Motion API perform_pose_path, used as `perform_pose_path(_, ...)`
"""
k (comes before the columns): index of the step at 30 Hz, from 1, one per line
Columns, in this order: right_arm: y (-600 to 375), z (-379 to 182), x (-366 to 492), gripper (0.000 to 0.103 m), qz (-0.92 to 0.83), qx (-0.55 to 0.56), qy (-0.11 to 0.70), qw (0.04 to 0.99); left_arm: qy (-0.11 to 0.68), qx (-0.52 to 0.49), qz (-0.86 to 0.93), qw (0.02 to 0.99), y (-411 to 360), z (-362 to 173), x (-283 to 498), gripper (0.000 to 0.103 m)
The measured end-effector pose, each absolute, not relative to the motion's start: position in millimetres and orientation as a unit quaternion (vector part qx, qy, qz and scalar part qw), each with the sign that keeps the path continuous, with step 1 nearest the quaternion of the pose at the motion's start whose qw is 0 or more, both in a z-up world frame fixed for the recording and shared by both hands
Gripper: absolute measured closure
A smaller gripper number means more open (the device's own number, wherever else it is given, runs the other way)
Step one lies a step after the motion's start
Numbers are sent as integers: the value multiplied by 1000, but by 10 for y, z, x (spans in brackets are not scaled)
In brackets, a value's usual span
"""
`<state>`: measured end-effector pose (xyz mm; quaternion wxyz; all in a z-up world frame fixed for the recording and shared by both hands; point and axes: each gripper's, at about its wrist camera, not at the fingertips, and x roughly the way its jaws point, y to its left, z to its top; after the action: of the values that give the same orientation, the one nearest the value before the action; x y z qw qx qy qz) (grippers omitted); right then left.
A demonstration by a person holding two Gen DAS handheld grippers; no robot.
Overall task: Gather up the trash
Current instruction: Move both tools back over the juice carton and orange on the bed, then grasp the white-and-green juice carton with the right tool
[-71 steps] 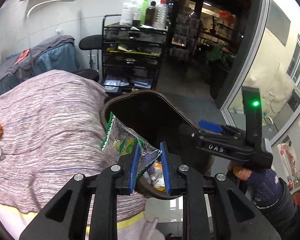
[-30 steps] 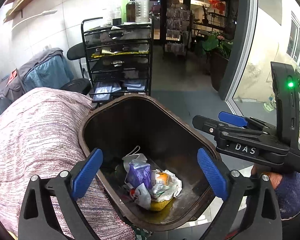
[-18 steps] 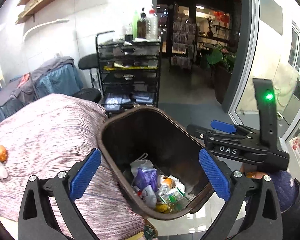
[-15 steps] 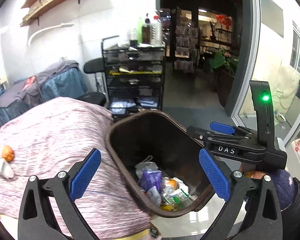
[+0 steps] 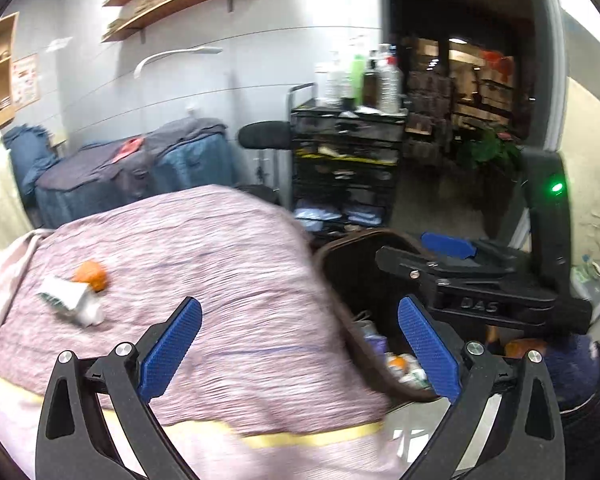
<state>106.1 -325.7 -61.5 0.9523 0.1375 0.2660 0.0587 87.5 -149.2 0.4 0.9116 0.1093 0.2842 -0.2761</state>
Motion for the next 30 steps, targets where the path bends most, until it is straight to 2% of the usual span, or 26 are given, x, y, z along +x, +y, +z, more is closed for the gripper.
perform_pose_path(9,-2243,-505,1515,19,187,61,295,935,304,93,-181,931,-590,-46,1134,6)
perform_pose_path(21,-1167,-496,2054,19,301,14,332,894,340,60,-54,937,720,-226,1502,6)
perform_pose_path(30,-378,-578,2781,19,347,-48,363,863,367,42,-29,929,1150,-408,1695,6)
